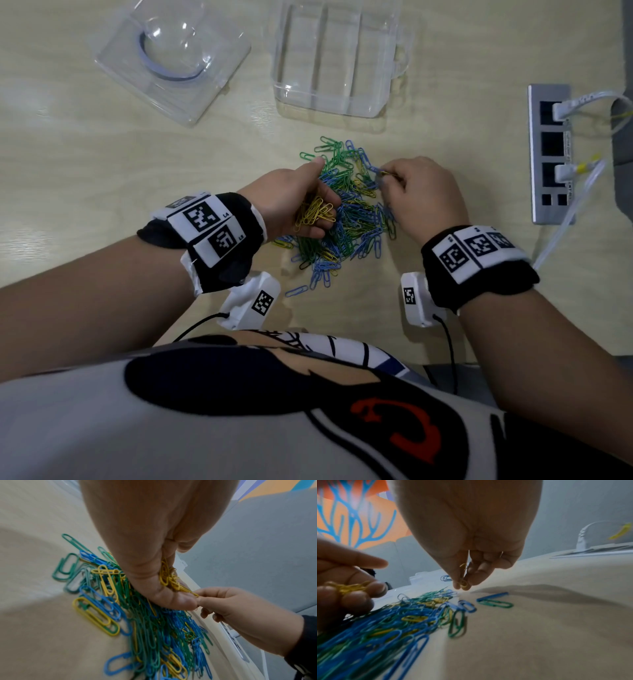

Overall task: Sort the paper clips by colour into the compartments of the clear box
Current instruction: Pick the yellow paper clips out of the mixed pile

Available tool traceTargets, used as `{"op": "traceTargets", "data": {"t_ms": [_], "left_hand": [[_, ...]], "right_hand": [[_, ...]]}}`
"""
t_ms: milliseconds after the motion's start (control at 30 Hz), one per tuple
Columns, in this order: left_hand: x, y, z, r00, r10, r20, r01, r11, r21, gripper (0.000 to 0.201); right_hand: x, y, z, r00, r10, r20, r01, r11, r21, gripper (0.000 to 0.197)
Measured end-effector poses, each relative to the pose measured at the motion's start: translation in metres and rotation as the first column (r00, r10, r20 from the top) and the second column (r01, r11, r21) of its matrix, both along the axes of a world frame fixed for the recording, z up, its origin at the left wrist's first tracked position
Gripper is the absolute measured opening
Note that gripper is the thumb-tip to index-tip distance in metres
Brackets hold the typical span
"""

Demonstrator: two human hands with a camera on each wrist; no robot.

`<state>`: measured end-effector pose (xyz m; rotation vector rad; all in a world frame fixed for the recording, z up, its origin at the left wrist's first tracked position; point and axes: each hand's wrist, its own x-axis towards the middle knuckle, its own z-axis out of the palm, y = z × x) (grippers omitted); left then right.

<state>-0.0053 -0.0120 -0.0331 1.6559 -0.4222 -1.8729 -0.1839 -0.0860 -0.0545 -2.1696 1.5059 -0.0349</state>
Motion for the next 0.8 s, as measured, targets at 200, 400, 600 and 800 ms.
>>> {"op": "traceTargets", "data": {"t_ms": [200, 400, 600, 800], "left_hand": [[-0.003, 0.000, 0.000, 1.000, -0.013, 0.017, 0.013, 1.000, -0.008, 0.057], [-0.004, -0.002, 0.000, 0.999, -0.026, 0.017, 0.027, 1.000, -0.015, 0.058], [-0.004, -0.001, 0.000, 0.999, -0.034, 0.037, 0.035, 0.999, -0.016, 0.058], [-0.003, -0.001, 0.000, 0.999, -0.024, 0.036, 0.024, 1.000, -0.013, 0.057]], "right_hand": [[-0.012, 0.000, 0.010, 0.992, -0.125, -0.013, 0.126, 0.990, 0.065, 0.027], [-0.002, 0.008, 0.014, 0.997, -0.044, -0.069, 0.044, 0.999, -0.003, 0.020], [0.015, 0.015, 0.003, 0.996, 0.056, -0.072, -0.054, 0.998, 0.025, 0.023], [0.021, 0.014, 0.004, 0.985, 0.081, -0.155, -0.086, 0.996, -0.027, 0.022]]}}
